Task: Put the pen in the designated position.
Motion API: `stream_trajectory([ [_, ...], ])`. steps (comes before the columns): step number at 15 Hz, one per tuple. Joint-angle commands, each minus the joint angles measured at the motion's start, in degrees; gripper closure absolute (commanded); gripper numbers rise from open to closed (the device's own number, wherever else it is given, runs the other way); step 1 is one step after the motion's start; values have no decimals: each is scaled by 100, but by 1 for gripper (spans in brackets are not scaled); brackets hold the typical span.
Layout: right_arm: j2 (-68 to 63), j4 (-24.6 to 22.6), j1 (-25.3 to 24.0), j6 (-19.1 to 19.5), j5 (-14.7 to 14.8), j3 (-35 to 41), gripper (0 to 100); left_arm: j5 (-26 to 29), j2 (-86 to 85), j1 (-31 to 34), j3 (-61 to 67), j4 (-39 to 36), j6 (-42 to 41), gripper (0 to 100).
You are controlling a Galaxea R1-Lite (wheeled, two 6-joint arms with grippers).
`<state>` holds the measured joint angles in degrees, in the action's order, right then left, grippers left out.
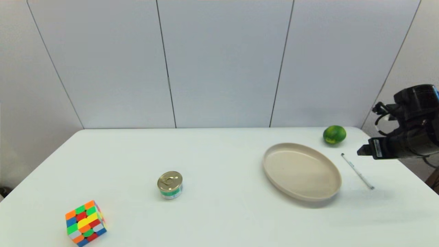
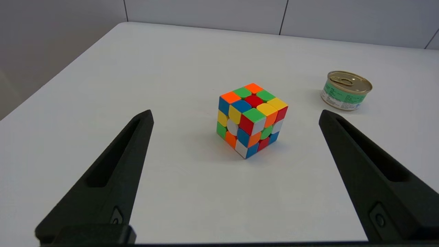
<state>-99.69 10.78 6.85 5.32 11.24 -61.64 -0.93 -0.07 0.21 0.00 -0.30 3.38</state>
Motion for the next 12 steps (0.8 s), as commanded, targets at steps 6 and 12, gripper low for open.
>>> stream_trajectory([
  [6, 4652, 118, -123, 593, -52, 2200, 0, -4, -1, 6, 0, -5, -4, 0],
  [12, 6911, 118, -184, 611, -52, 3325, 0, -4, -1, -3, 0, -5, -4, 0],
])
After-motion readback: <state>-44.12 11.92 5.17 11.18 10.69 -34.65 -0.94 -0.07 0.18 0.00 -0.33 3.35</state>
